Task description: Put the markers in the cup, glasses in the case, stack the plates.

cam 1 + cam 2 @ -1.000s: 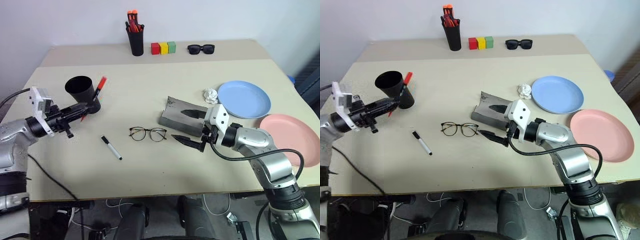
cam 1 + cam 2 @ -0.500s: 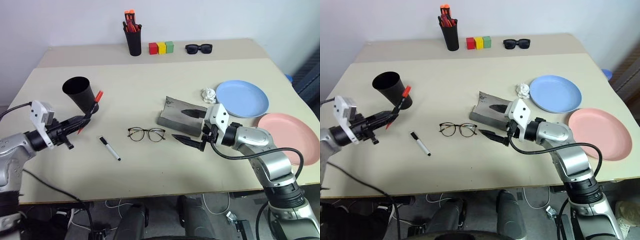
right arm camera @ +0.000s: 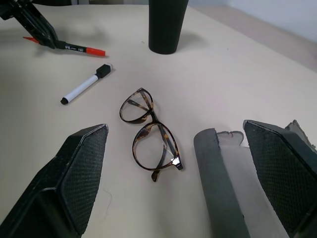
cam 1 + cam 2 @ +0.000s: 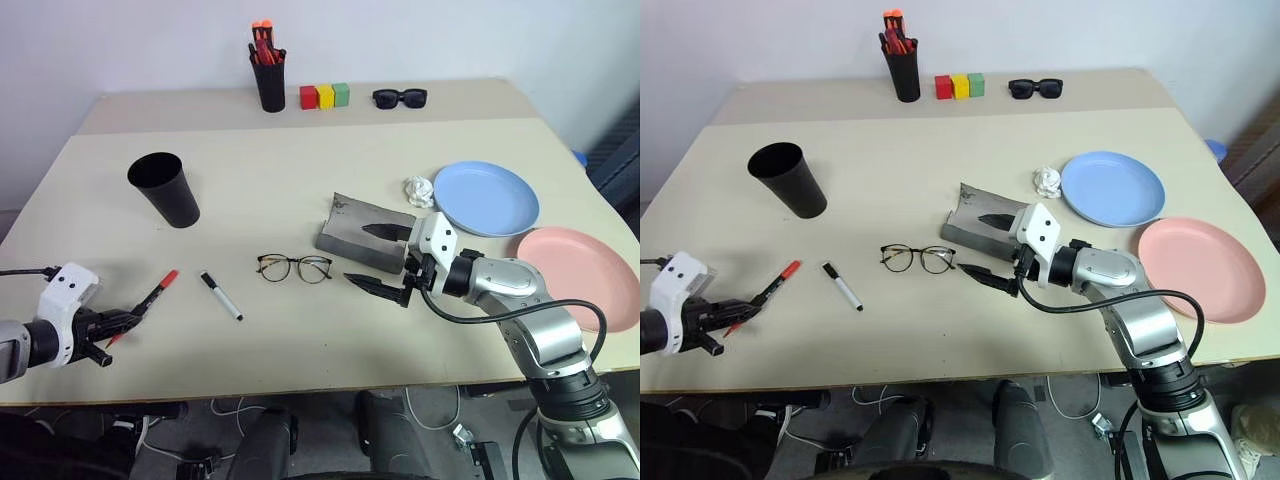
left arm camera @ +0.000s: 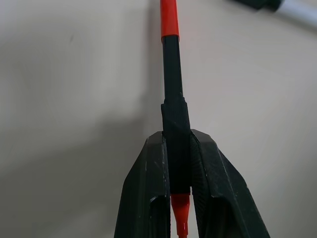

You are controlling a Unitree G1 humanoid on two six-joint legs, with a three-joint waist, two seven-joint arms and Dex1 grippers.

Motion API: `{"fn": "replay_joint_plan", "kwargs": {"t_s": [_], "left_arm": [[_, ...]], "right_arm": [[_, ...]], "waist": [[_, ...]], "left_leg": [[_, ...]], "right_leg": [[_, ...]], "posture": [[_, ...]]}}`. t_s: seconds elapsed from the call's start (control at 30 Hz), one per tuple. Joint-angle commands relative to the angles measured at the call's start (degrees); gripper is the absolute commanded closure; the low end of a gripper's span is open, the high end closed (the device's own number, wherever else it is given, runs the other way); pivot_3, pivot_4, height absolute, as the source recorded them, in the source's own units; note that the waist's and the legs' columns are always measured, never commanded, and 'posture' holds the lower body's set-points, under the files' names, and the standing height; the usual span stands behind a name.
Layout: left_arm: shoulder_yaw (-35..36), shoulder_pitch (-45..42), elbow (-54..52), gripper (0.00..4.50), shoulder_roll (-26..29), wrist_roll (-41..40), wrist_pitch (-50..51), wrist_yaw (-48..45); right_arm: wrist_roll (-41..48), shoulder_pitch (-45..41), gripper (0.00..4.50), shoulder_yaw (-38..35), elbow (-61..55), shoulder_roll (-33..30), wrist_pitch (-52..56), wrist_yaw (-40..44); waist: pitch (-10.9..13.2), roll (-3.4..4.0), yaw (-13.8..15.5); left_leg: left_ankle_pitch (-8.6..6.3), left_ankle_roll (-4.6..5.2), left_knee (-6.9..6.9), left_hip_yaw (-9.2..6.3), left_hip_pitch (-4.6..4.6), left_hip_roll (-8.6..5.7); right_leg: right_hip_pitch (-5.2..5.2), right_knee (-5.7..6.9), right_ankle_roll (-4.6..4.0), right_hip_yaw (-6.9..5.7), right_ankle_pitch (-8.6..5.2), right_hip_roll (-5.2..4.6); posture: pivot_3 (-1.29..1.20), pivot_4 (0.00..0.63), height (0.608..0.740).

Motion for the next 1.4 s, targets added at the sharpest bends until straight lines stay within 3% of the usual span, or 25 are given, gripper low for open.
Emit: {"fn": "replay_joint_plan", "kwargs": {"t_s": [0.03,0.23,0.53,0.87,0.97,1.2,1.4], "left_arm": [[0.01,0.04,2.24,3.07,1.15,1.80,-1.15,-0.77],[-1.28,-0.94,5.51,0.03,2.14,3.01,-3.08,-3.23],[-7.87,-5.39,9.72,0.03,10.54,2.29,1.34,-12.40],[-18.64,-19.17,13.02,0.03,8.63,2.83,4.88,-13.32],[-20.61,-20.59,12.28,0.83,9.77,2.20,7.19,-15.32],[-19.72,-19.92,10.67,4.34,11.01,2.13,9.12,-15.78],[-16.05,-24.54,11.94,4.43,6.13,2.45,4.00,-10.25]], "right_arm": [[0.68,0.54,0.00,-0.72,-2.45,-0.83,-0.28,0.61],[1.70,1.65,0.00,-0.86,-3.98,-1.33,0.70,1.39],[1.37,3.08,0.00,1.28,-6.59,1.11,1.73,-0.95],[1.48,4.47,0.00,2.11,-9.00,1.67,2.35,-3.25],[1.58,4.46,0.00,1.65,-8.81,1.20,2.17,-3.23],[1.01,3.68,0.00,1.80,-7.43,1.16,1.21,-3.00],[0.50,2.68,0.00,2.11,-6.38,1.35,0.77,-2.63]], "waist": [[0.00,0.00,0.01],[0.00,0.00,0.08],[0.00,0.01,-0.11],[-0.01,0.02,0.23],[-0.01,0.01,0.15],[-0.01,0.01,-0.15],[-0.01,0.00,0.36]], "left_leg": [[0.00,0.00,-0.01,0.00,0.00,0.00],[0.00,0.00,0.00,0.00,0.03,0.00],[0.00,0.00,-0.02,0.03,0.04,0.03],[0.00,0.00,0.01,0.03,0.04,0.02],[0.00,0.00,0.02,0.02,0.04,0.01],[0.00,0.00,-0.02,0.03,0.01,0.02],[0.00,0.00,0.01,0.03,0.01,0.02]], "right_leg": [[0.00,0.00,0.00,0.00,0.00,0.00],[0.01,0.01,-0.13,0.00,-0.07,0.00],[-0.01,0.05,-0.15,0.00,-0.09,0.04],[-0.01,0.10,0.03,0.00,0.02,0.03],[0.00,0.11,0.04,0.00,0.02,0.03],[-0.06,0.11,0.03,0.00,0.02,0.04],[-0.05,0.11,0.03,0.00,0.02,0.04]], "posture": [[0.00,0.150,0.740],[0.00,0.150,0.740],[0.00,0.150,0.740],[0.00,0.150,0.740],[0.00,0.150,0.740],[0.00,0.150,0.740],[0.00,0.150,0.740]]}}
